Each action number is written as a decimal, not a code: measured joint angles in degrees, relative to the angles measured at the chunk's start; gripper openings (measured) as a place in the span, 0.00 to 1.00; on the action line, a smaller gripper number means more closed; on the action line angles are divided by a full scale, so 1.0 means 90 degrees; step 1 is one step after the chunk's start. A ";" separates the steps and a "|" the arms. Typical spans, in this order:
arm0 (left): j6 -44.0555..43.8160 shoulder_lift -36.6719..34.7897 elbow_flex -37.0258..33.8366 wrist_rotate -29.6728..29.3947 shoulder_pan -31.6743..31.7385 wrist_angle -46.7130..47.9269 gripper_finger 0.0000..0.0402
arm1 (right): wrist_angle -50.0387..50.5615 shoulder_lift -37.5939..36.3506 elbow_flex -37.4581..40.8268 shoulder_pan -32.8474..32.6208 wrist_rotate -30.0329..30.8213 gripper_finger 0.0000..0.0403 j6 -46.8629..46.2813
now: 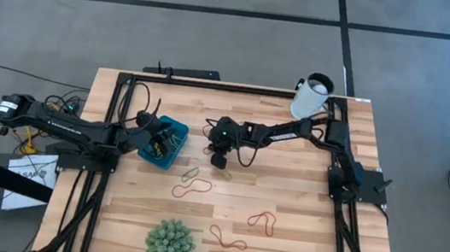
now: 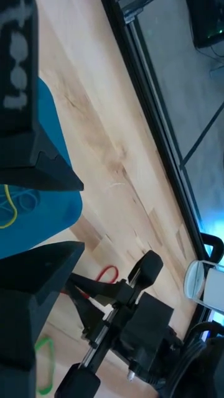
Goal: Pick and place items into bin
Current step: Put the red rubber band into the blue bin
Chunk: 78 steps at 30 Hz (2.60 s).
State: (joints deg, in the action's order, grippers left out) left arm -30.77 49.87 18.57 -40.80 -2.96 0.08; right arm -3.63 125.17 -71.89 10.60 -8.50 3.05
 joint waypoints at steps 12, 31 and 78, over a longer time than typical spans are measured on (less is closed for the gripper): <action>-0.0034 0.0000 0.0000 0.0000 0.0001 0.0021 0.32 | -0.0669 -0.0356 0.0057 -0.0034 0.0005 0.00 0.0002; -0.0191 -0.0005 0.0049 -0.2218 0.0002 -0.0006 0.31 | -0.1219 -0.1059 -0.1642 -0.0563 0.0260 0.00 0.0950; 0.1828 -0.1790 0.0685 -0.2188 0.1746 0.1137 0.26 | 0.0470 0.1710 -0.4409 -0.0011 0.0084 0.08 0.0178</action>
State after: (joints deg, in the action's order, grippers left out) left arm -14.32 33.75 24.73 -60.49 12.75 10.32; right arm 0.60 140.56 -111.57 10.50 -7.75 4.65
